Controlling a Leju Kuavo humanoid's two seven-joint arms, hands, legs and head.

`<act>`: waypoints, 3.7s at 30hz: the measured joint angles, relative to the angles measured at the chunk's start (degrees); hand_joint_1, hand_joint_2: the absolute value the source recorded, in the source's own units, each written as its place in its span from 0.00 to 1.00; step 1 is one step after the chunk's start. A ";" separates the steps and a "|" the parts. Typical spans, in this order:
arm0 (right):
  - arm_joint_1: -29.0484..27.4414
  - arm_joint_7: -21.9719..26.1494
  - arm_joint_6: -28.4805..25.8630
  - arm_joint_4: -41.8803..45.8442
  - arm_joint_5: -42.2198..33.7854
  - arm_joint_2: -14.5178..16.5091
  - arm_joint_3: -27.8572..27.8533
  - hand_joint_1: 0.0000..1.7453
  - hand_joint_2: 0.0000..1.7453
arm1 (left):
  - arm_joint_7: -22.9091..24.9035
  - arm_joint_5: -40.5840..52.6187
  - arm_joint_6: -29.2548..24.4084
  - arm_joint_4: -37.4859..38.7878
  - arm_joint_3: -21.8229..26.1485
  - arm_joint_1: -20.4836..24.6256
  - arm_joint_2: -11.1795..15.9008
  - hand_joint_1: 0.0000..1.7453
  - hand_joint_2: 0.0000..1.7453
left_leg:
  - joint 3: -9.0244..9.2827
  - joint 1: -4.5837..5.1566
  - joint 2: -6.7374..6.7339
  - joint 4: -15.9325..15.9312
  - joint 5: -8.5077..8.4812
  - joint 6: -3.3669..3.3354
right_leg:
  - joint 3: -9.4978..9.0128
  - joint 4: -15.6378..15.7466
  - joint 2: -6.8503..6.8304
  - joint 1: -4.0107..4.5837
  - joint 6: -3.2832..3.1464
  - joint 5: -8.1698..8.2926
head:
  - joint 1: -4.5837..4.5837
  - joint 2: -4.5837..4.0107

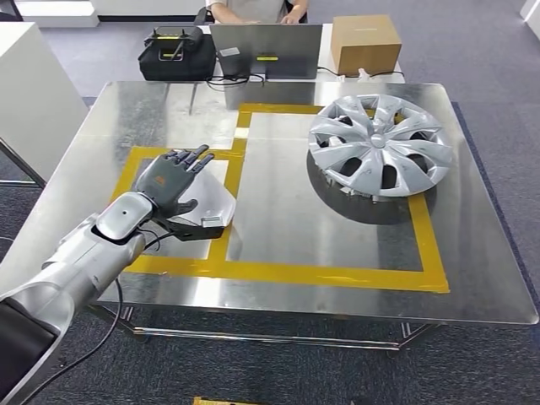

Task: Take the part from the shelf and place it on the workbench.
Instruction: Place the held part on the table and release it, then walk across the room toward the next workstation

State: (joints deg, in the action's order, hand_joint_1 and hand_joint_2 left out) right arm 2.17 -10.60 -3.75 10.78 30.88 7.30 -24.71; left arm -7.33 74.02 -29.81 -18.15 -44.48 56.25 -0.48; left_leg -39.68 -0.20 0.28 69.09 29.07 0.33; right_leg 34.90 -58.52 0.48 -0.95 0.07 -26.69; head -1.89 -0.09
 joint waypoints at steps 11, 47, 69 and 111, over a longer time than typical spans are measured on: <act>-0.07 0.64 0.43 0.00 0.03 -0.09 -0.93 0.00 0.00 | -4.43 0.22 -2.66 -0.01 1.15 -0.08 0.19 0.00 0.00 | 4.33 -0.07 -0.18 -11.10 -4.51 -2.18 | 5.19 -12.10 -0.13 0.19 2.51 -7.53 | -0.29 0.00; -0.56 1.92 -1.16 0.00 -0.03 0.68 -6.26 0.00 0.00 | -24.72 -29.82 -10.45 -39.79 26.45 -37.62 1.58 0.00 0.00 | 3.11 0.56 -1.00 -12.02 -5.83 -2.18 | -3.00 -6.97 -0.50 -0.04 2.95 -4.12 | -0.51 0.00; -1.07 -1.16 -2.45 0.02 0.83 2.44 -10.33 0.00 0.00 | -11.65 -39.54 -6.85 -9.72 41.47 -46.53 0.72 0.00 0.00 | 10.93 0.32 -0.75 -13.17 -0.37 -1.99 | 0.95 -0.28 -0.63 0.49 2.05 -0.10 | -0.60 0.00; -1.14 -7.31 -2.44 0.24 4.86 2.69 -11.99 0.00 0.00 | 14.04 -29.72 12.40 6.73 35.72 -53.87 -3.49 0.00 0.00 | 5.80 0.50 5.26 -10.70 -2.82 -1.95 | -6.03 0.84 4.92 0.16 1.32 -4.45 | -0.39 0.00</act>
State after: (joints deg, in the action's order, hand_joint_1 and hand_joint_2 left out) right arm 1.04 -17.91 -6.19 11.02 35.74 9.99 -36.70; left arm 6.71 44.30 -17.41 -11.42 -8.76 2.39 -3.96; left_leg -33.88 0.30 5.54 58.39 26.25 -1.62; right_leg 28.88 -57.68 5.41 -0.79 1.40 -31.14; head -2.29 -0.09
